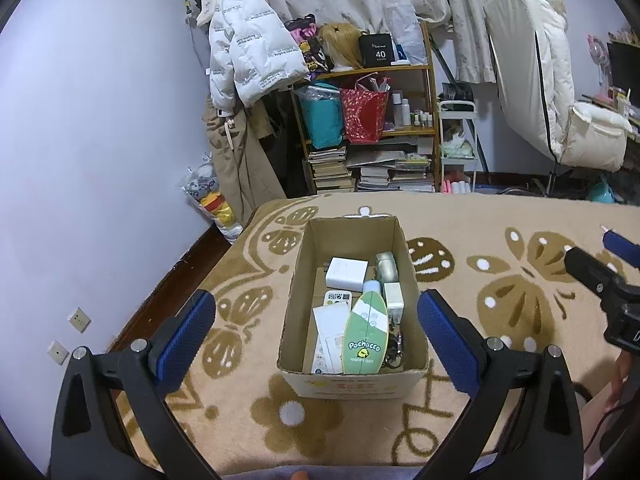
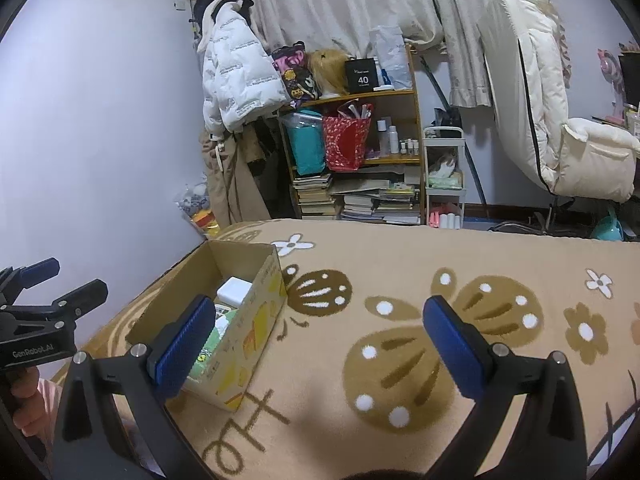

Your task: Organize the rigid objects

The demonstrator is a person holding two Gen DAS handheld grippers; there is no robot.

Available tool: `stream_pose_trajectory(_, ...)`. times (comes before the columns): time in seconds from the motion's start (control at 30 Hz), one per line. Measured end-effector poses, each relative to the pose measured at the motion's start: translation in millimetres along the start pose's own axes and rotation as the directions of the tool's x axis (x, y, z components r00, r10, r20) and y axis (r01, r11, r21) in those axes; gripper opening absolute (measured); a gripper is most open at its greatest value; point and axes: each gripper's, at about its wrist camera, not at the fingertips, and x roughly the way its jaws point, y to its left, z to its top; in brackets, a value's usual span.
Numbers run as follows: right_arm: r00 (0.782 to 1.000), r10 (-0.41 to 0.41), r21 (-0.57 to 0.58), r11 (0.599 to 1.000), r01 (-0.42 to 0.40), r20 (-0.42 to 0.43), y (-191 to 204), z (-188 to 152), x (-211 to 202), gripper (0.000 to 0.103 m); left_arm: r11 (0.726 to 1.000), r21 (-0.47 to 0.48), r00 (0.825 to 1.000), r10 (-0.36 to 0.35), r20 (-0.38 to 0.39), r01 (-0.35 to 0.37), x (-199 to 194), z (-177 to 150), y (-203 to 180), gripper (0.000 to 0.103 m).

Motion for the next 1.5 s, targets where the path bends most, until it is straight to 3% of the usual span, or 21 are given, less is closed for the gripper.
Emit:
stream_pose_trajectory(0.33,0.999,-0.019,-0.053,0.998,0.017,-0.033,-2,-16,6,0.103,1.000,0.030,1.000,0.006,0.001,-0.006,4,-9,-8,0.100)
stream_pose_trajectory(0.67,0.998,-0.005,-0.028,1.000,0.004,-0.058,-6,-22,7,0.103,0.999,-0.050,1.000,0.001,-0.031,-0.003,12,-20,8,0.100)
stream_pose_trajectory(1.5,0.999,-0.007,-0.048,0.999,0.005,-0.048,5,-24,6,0.103,0.998,-0.056,0.999,0.012,-0.031,-0.013,12,-29,11,0.100)
